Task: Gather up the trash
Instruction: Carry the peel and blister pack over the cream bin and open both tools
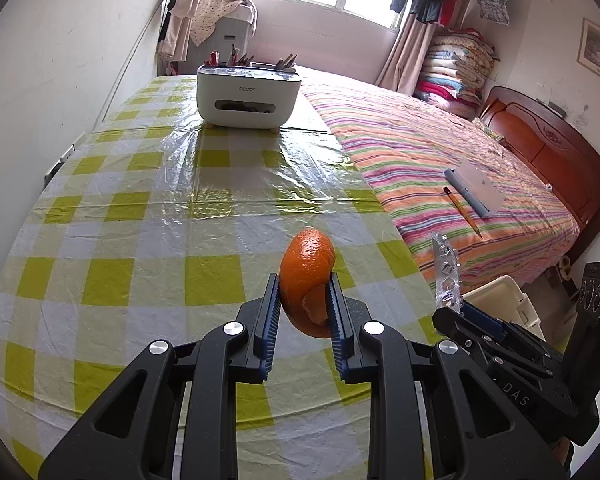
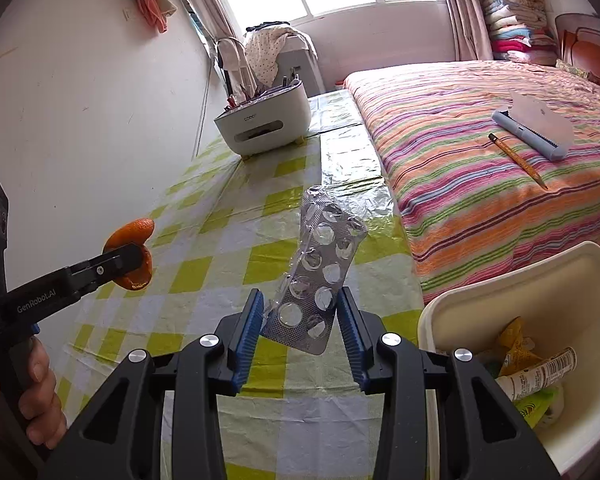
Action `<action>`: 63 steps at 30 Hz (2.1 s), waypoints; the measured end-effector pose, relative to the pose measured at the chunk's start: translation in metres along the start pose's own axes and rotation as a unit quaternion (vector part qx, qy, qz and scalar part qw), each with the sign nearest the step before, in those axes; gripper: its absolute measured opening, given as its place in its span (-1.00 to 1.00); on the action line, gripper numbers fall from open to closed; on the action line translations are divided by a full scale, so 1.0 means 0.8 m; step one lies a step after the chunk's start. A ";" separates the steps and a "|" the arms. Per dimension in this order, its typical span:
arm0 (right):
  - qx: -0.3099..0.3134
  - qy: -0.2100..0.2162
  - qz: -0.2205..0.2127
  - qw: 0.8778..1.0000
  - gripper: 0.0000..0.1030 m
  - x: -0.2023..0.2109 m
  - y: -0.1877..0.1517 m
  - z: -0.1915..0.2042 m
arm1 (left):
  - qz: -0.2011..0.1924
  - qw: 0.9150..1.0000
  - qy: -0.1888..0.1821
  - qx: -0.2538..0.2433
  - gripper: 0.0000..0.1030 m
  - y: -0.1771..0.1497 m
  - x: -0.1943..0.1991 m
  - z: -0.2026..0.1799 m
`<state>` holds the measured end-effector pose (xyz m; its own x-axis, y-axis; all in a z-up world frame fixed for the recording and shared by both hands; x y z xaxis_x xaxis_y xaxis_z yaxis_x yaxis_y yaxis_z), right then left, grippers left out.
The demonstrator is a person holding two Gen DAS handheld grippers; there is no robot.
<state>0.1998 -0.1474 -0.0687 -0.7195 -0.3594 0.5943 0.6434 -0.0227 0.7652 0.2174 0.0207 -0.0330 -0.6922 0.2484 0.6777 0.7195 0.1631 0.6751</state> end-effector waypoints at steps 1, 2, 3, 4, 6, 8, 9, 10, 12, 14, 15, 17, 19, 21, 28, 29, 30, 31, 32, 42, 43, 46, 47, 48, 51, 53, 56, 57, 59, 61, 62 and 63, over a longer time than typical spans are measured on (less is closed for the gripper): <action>-0.003 0.000 -0.002 1.000 -0.27 0.004 -0.002 -0.004 | 0.003 1.000 -0.002 -0.004 -0.57 -0.003 -0.001 -0.005; -0.007 -0.002 -0.003 1.000 -0.27 0.008 -0.004 -0.008 | 0.007 1.000 -0.004 -0.008 -0.57 -0.006 -0.003 -0.011; -0.013 -0.003 -0.005 1.000 -0.27 0.011 -0.006 -0.013 | 0.010 1.000 -0.008 -0.010 -0.57 -0.009 -0.005 -0.016; -0.019 -0.004 -0.007 1.000 -0.27 0.015 -0.008 -0.017 | 0.012 1.000 -0.011 -0.012 -0.57 -0.011 -0.006 -0.021; -0.030 -0.007 -0.011 0.999 -0.27 0.022 -0.012 -0.026 | 0.014 1.000 -0.018 -0.016 -0.57 -0.015 -0.007 -0.032; -0.040 -0.012 -0.017 0.999 -0.27 0.030 -0.015 -0.034 | 0.017 0.999 -0.023 -0.023 -0.57 -0.019 -0.009 -0.045; -0.044 -0.015 -0.019 0.999 -0.27 0.034 -0.017 -0.038 | 0.017 0.999 -0.027 -0.026 -0.57 -0.021 -0.009 -0.052; -0.049 -0.018 -0.021 0.998 -0.27 0.037 -0.019 -0.043 | 0.018 0.999 -0.032 -0.029 -0.57 -0.023 -0.009 -0.058; -0.061 -0.025 -0.024 0.998 -0.27 0.042 -0.023 -0.054 | 0.023 0.998 -0.040 -0.035 -0.57 -0.027 -0.011 -0.070; -0.072 -0.028 -0.026 0.997 -0.27 0.046 -0.027 -0.064 | 0.029 0.998 -0.049 -0.035 -0.57 -0.031 -0.013 -0.080; -0.078 -0.032 -0.026 0.996 -0.27 0.048 -0.028 -0.069 | 0.033 0.997 -0.053 -0.036 -0.57 -0.034 -0.015 -0.085; -0.087 -0.036 -0.027 0.995 -0.27 0.051 -0.030 -0.078 | 0.037 0.997 -0.057 -0.040 -0.57 -0.039 -0.018 -0.095; -0.095 -0.044 -0.030 0.994 -0.27 0.055 -0.033 -0.086 | 0.041 0.996 -0.059 -0.044 -0.57 -0.043 -0.021 -0.103; -0.104 -0.050 -0.032 0.993 -0.27 0.059 -0.035 -0.095 | 0.046 0.996 -0.063 -0.049 -0.57 -0.047 -0.023 -0.112; -0.141 -0.068 -0.035 0.987 -0.24 0.069 -0.043 -0.124 | 0.048 0.994 -0.079 -0.064 -0.56 -0.054 -0.021 -0.144; -0.144 -0.070 -0.034 0.987 -0.23 0.069 -0.044 -0.127 | 0.049 0.993 -0.081 -0.065 -0.57 -0.055 -0.021 -0.148; -0.148 -0.072 -0.033 0.986 -0.23 0.070 -0.046 -0.130 | 0.049 0.993 -0.083 -0.066 -0.57 -0.056 -0.021 -0.151; -0.153 -0.073 -0.033 0.985 -0.23 0.071 -0.047 -0.132 | 0.051 0.993 -0.085 -0.068 -0.57 -0.056 -0.021 -0.154; -0.156 -0.074 -0.033 0.984 -0.23 0.072 -0.047 -0.135 | 0.052 0.993 -0.087 -0.068 -0.57 -0.056 -0.022 -0.156; -0.173 -0.087 -0.041 0.980 -0.22 0.082 -0.050 -0.149 | 0.060 0.991 -0.090 -0.075 -0.56 -0.064 -0.029 -0.174; -0.175 -0.088 -0.042 0.980 -0.21 0.083 -0.051 -0.151 | 0.062 0.991 -0.091 -0.075 -0.56 -0.064 -0.029 -0.175; -0.185 -0.090 -0.043 0.978 -0.11 0.085 -0.052 -0.155 | 0.065 0.991 -0.095 -0.072 -0.56 -0.063 -0.032 -0.180; -0.191 -0.089 -0.044 0.977 0.03 0.086 -0.053 -0.157 | 0.066 0.991 -0.097 -0.072 -0.56 -0.063 -0.033 -0.182; -0.196 -0.089 -0.047 0.975 0.12 0.088 -0.054 -0.160 | 0.068 0.990 -0.098 -0.072 -0.56 -0.063 -0.034 -0.184; -0.215 -0.092 -0.062 0.970 0.24 0.097 -0.055 -0.169 | 0.073 0.990 -0.101 -0.072 -0.56 -0.065 -0.038 -0.189; -0.235 -0.098 -0.087 0.963 0.24 0.111 -0.056 -0.180 | 0.078 0.989 -0.104 -0.072 -0.55 -0.066 -0.042 -0.193; -0.267 -0.114 -0.132 0.948 0.25 0.137 -0.059 -0.198 | 0.090 0.987 -0.112 -0.072 -0.55 -0.067 -0.050 -0.203; -0.279 -0.118 -0.145 0.942 0.25 0.145 -0.061 -0.205 | 0.094 0.986 -0.115 -0.073 -0.55 -0.069 -0.053 -0.207; -0.296 -0.122 -0.165 0.933 0.29 0.158 -0.065 -0.214 | 0.108 0.984 -0.122 -0.076 -0.55 -0.074 -0.060 -0.219; -0.310 -0.127 -0.182 0.924 0.29 0.169 -0.068 -0.221 | 0.122 0.981 -0.130 -0.081 -0.55 -0.079 -0.068 -0.231; -0.314 -0.128 -0.190 0.921 0.29 0.173 -0.069 -0.223 | 0.128 0.979 -0.132 -0.083 -0.55 -0.082 -0.072 -0.237; -0.317 -0.131 -0.197 0.918 0.30 0.177 -0.070 -0.225 | 0.133 0.978 -0.134 -0.087 -0.55 -0.086 -0.076 -0.244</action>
<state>0.1092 -0.3651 -0.0719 -0.9138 0.0281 0.4052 0.2828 -0.6719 0.6845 0.1990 -0.1918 -0.0638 -0.4250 0.5052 0.7511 0.8354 -0.1006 0.5404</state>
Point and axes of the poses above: each gripper's, at about its wrist camera, not at the fingertips, and x roughly against the way its jaws point, z to its left, y to its top, the point moved 5 cm from there along -x, roughly the way its jaws point, and after that the axes turned 7 degrees about x, right-handed, at the moved point
